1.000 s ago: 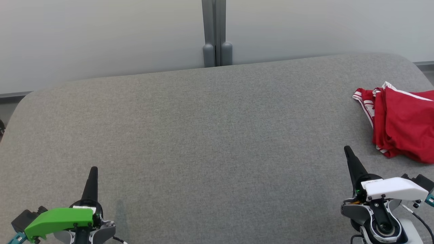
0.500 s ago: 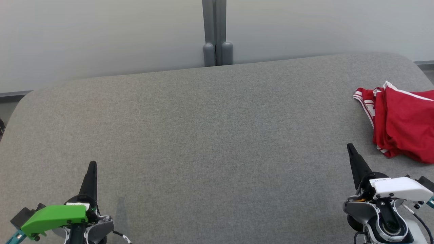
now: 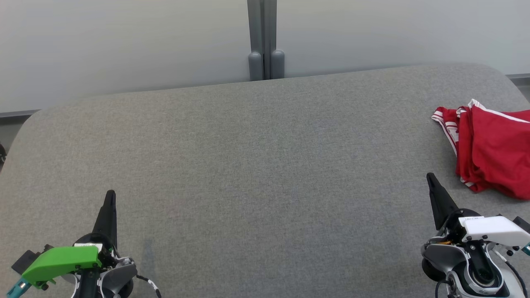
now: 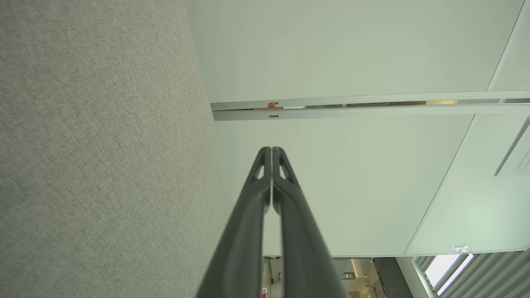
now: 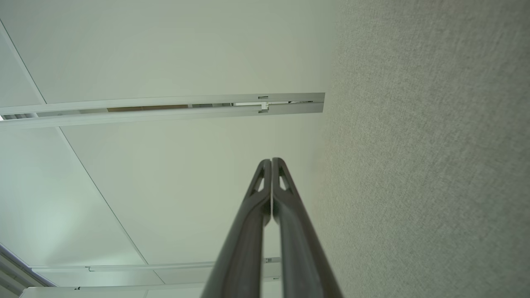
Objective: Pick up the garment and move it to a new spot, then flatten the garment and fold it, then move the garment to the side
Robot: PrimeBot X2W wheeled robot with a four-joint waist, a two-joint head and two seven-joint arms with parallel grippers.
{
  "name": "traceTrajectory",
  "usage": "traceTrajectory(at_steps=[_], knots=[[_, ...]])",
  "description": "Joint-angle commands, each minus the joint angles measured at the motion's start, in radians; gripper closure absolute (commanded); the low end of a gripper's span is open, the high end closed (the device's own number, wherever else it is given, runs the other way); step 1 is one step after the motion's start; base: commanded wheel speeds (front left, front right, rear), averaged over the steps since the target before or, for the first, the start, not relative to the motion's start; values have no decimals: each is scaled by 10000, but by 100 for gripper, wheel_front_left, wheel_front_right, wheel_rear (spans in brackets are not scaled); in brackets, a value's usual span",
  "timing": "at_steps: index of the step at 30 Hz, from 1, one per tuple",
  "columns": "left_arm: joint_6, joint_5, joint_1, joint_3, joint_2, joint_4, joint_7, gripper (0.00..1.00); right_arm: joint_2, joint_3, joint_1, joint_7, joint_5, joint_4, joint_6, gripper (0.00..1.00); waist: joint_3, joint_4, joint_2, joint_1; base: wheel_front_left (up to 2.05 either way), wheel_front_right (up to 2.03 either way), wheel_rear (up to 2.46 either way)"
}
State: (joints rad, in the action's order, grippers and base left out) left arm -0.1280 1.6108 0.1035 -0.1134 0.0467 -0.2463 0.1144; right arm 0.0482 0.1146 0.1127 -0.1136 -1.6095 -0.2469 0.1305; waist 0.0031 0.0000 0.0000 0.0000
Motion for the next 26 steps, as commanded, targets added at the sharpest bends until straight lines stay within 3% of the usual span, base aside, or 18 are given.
traceTrajectory(at_steps=[1, 26], knots=[[-67, 36, 118, -35, 65, 19, 34, 100, 37, 20, -87, -39, -63, 60, 4, 100, 0, 0, 0, 0, 0, 0, 0], [-62, 35, 118, -31, 65, 20, 32, 100, 37, 17, -86, -36, -65, 58, 4, 100, 0, 0, 0, 0, 0, 0, 0]])
